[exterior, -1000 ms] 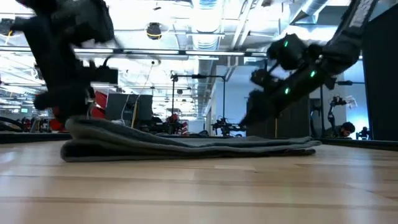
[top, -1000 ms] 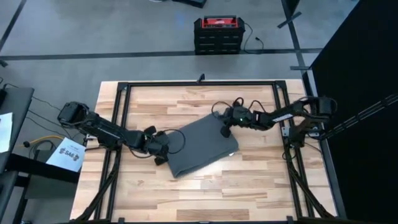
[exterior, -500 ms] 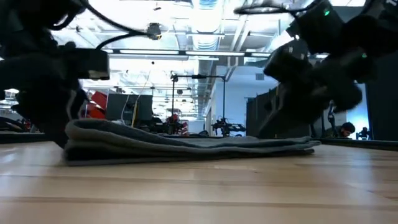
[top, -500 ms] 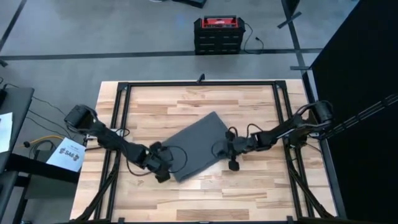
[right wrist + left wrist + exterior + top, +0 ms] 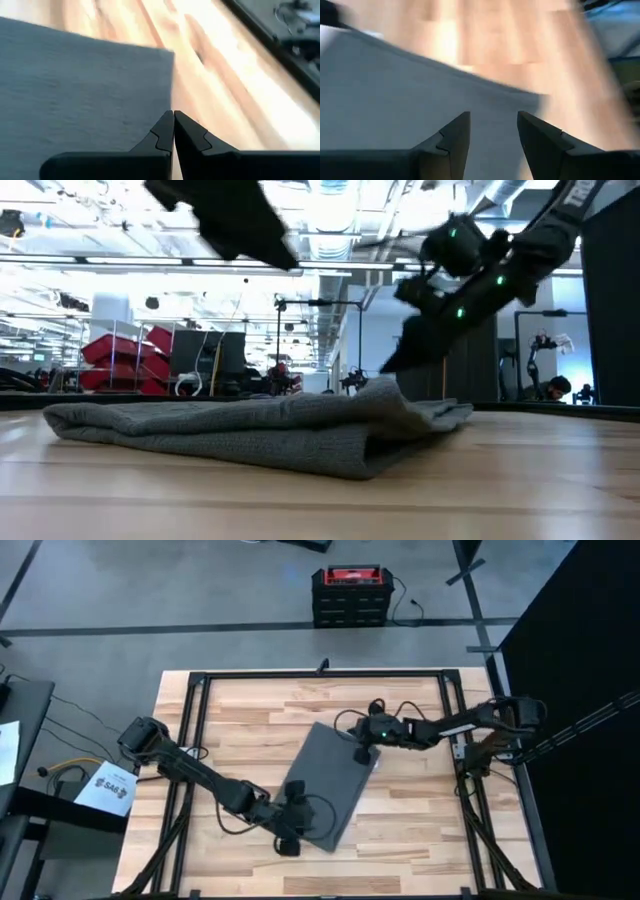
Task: Roll towel
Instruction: Fold the gray towel
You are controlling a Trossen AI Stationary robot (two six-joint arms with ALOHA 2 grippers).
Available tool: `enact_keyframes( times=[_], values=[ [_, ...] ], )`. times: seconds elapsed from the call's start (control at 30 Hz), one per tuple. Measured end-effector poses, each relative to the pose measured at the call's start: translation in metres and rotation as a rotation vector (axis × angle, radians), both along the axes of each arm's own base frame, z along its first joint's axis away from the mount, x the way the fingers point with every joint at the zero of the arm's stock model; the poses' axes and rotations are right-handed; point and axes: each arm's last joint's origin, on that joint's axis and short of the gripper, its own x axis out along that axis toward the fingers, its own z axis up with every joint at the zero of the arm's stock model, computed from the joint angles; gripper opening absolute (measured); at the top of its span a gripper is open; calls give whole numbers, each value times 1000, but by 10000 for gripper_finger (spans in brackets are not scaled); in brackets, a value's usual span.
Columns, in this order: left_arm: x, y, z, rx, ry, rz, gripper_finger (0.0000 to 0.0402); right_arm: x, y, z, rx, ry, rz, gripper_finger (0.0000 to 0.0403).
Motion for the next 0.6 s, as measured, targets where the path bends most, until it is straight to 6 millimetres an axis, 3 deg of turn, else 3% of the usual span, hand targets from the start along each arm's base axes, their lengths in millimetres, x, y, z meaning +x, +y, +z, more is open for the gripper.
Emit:
enact_keyframes(
  times=[0.13, 0.3, 0.4, 0.5, 0.6],
  values=[
    [4, 32, 1, 177, 44, 184, 150, -6, 36, 17, 82, -29, 88, 0],
    [7, 87, -38, 161, 164, 308, 150, -11, 90, 8, 224, 16, 196, 0],
    [3, 110, -62, 82, 228, 322, 150, -10, 114, -11, 278, 66, 219, 0],
    [-11, 120, -82, -1, 338, 355, 150, -4, 127, -38, 270, 98, 224, 0],
    [-20, 114, -90, -97, 385, 378, 150, 2, 120, -51, 250, 130, 200, 0]
  ],
)
